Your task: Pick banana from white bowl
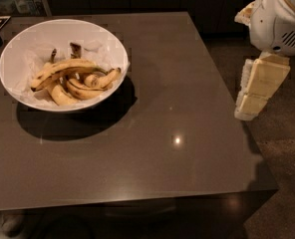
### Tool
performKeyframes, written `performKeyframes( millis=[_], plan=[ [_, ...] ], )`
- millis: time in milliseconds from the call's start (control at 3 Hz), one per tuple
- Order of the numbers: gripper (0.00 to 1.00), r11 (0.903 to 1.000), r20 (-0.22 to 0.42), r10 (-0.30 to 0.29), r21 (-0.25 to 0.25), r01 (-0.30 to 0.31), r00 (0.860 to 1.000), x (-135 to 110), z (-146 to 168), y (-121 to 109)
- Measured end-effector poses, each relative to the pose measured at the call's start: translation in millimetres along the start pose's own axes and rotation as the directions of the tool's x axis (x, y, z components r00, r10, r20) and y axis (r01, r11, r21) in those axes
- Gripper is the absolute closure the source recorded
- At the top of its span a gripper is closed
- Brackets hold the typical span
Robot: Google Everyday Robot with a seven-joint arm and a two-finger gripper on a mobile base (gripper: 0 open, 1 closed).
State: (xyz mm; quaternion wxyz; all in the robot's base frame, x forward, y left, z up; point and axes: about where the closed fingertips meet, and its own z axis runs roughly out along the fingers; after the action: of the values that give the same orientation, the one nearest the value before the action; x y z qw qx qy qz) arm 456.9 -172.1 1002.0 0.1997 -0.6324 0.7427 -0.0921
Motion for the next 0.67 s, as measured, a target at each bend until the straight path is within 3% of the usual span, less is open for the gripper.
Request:
performKeyframes(
  millis=[333,667],
  plan=[
    [0.00,0.9978,0.038,-0.066,0.007,0.065,0.997,-33,1,-9],
    [0.00,0.9844,0.059,-0.175,-0.011,0.176,0.983,-74,10,-19]
  ],
)
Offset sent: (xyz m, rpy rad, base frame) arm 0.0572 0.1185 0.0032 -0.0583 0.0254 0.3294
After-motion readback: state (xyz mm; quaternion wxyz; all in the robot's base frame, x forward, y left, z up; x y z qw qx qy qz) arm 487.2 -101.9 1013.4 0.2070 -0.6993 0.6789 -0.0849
